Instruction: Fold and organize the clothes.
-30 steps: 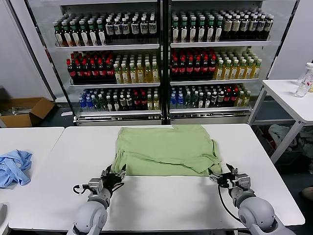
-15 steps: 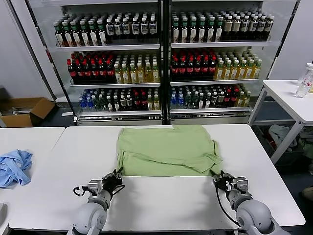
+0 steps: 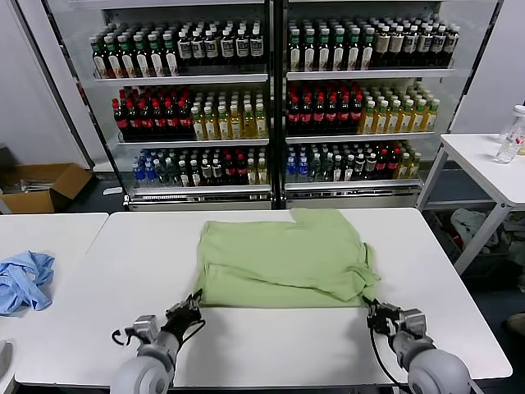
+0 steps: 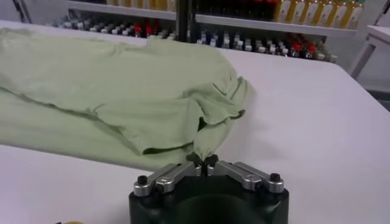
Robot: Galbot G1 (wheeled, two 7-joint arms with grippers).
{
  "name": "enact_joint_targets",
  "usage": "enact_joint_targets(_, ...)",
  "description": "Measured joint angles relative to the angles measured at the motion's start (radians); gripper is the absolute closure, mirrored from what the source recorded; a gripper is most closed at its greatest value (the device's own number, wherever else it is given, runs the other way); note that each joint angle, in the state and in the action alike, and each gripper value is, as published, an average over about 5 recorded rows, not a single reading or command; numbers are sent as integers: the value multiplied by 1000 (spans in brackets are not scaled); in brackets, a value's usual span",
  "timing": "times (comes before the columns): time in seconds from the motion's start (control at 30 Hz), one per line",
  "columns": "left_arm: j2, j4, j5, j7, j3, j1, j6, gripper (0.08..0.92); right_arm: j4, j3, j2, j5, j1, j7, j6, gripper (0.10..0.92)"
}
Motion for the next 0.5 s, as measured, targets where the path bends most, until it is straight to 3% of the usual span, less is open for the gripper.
enact_joint_targets(0.27, -18, -171, 34, -10, -59, 195, 1, 908, 142, 89, -12, -65, -198, 4, -10, 875)
enact_joint_targets(0.5, -25, -304, 98, -15, -94, 360, 7, 880, 242, 166, -28, -92, -290, 7, -9, 697)
